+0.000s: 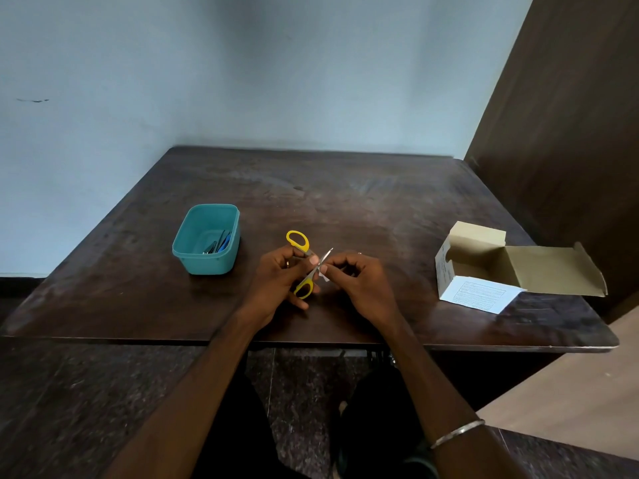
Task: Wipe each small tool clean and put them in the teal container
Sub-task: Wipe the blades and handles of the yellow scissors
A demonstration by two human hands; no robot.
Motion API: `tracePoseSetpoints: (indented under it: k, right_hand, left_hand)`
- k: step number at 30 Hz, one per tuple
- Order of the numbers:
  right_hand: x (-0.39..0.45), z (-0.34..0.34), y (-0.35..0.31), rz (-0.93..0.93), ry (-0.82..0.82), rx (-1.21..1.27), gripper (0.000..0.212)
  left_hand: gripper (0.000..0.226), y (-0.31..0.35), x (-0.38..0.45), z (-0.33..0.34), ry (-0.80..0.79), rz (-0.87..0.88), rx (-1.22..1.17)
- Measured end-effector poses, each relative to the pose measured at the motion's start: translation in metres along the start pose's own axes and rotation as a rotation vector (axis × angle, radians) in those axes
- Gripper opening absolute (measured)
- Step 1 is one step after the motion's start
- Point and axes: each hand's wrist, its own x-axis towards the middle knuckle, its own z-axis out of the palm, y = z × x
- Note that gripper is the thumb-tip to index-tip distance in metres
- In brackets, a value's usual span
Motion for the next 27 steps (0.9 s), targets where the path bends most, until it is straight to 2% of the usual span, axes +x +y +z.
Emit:
tracePoseSetpoints:
  k: [9, 23, 25, 27]
  right_hand:
    - [0.0000, -0.0009, 0.0017, 0.040, 0.008, 0.044, 0.008]
    - [0.0004, 0.0001, 0.0036, 0.032, 0.015, -0.047, 0.003]
    - [-0.0008, -0.0006, 0.0014, 0.041, 0.000, -0.018, 0.009]
    - [-0.0017, -0.0002, 0.0009, 0.045, -0.023, -0.034, 0.023]
  left_hand:
    - [0.014, 0.0006, -0.0007, -0.0004, 0.088, -0.023, -0.093]
    - [0.020, -0.0005, -0.0007, -0.0003, 0.095, -0.028, -0.068]
    - [0.023, -0.0022, 0.0004, -0.0008, 0.132, -0.026, -0.095]
    - [0.024, -0.0038, 0.0019, -0.0016, 0.169, -0.027, -0.135]
